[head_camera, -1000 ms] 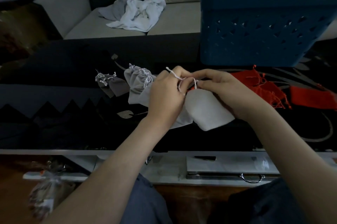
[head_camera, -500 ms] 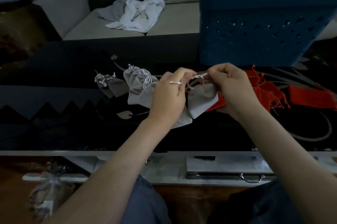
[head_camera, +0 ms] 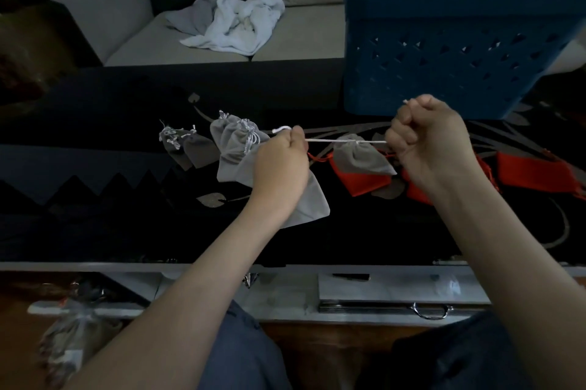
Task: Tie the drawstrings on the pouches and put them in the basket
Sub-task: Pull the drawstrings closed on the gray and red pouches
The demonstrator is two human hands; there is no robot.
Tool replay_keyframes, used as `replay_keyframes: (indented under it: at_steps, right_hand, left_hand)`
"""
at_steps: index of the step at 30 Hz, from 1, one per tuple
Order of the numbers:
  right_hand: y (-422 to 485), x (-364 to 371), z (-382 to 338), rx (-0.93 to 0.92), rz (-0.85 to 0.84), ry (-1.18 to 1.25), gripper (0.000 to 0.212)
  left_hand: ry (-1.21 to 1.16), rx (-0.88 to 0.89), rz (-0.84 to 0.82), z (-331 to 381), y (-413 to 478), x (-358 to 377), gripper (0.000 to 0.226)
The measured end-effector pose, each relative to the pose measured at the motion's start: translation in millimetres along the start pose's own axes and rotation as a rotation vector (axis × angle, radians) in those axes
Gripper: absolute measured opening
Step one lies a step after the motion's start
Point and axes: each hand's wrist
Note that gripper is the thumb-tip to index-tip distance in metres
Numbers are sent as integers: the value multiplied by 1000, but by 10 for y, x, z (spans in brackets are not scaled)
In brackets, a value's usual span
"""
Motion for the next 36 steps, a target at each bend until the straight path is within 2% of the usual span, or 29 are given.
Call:
replay_keyframes:
  at_steps: [2,4,6,8,11,13,17,20,22,26,32,36]
  right_hand:
    - [-64,28,2,-134,-144,-328,15]
    - [-146,65,60,-239,-371,-661,5]
    - [-184,72,138,-259,-548,-842,9]
    - [-183,60,179,-223,-609,-916,10]
    - [-178,58,179,-160,-615,-859,6]
    - [-191,72,174,-117,-659,-826,6]
    - [-225,114,139,-70,-727,-762,7]
    - [-248,158,144,-75,-717,-710,8]
    - [-255,173,161,-75,-696,-684,6]
    - [-268,203,138,-84,-656,-624,7]
    - [-289,222,139,-45,-588,-557,8]
    - [-315,247,140,-42,-576,-476,9]
  left_hand:
    - [-119,-31,-31,43,-4,11,44]
    - [-189,-24,-71,78,-18,7,44]
    - [-253,-13,-146,104,-29,5,42]
    - [-323,-22,-227,117,-51,-12,38]
    - [-459,-28,-328,134,-88,-64,32]
    - [-452,39,-358,112,-99,-104,28]
    - [-89,282,-335,17,-29,-166,25]
    - [167,389,-285,-34,73,-193,30]
    - [244,429,-262,-40,93,-204,24]
    - [125,383,-177,-44,64,-186,16]
    - [-19,422,34,14,-17,-168,1]
    - [16,412,5,2,-50,-102,7]
Point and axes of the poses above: each hand's wrist, its own y-axis towards the middle knuckle, its own x-axis out of the palm, z = x × y, and after that the axes turned 14 degrees about -x, right-handed
